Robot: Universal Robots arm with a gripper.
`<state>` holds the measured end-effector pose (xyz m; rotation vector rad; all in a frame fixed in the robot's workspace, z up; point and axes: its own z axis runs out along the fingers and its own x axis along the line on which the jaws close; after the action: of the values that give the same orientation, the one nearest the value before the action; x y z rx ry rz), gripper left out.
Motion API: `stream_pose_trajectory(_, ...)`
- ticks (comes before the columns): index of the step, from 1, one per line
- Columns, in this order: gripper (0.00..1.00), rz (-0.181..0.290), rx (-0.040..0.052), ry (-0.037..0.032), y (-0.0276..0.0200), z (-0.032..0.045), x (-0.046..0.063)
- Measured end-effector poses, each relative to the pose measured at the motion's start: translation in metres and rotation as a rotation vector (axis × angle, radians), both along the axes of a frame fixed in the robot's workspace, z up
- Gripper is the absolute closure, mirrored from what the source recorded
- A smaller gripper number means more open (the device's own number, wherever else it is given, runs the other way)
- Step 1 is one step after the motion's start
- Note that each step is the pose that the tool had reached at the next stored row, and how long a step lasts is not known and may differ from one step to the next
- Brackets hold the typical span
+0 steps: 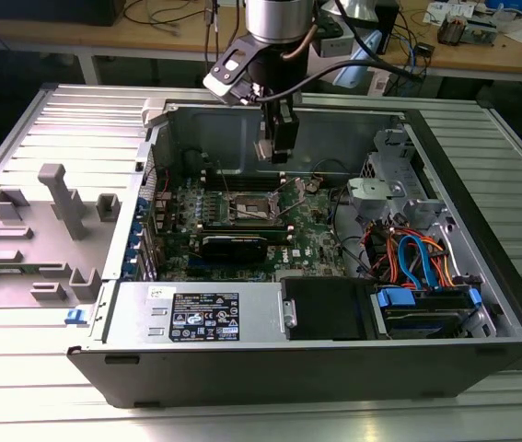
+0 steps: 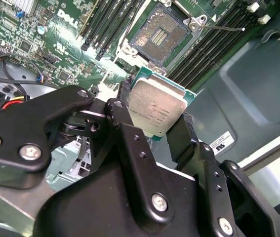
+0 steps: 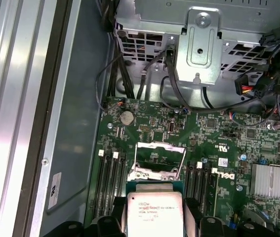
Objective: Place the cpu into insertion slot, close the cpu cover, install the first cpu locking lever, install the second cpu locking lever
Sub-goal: 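Place the cpu into insertion slot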
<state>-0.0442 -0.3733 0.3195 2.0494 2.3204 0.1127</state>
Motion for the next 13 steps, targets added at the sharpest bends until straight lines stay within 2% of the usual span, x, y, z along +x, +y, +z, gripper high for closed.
stream_pose_trajectory(5, 0.46, -0.028, -0.0004, 0.0001, 0.0, -0.0039, 0.0002)
stream_pose_trajectory(13, 0.46, -0.03, -0.0001, 0.0, 0.0, -0.0041, 0.0019)
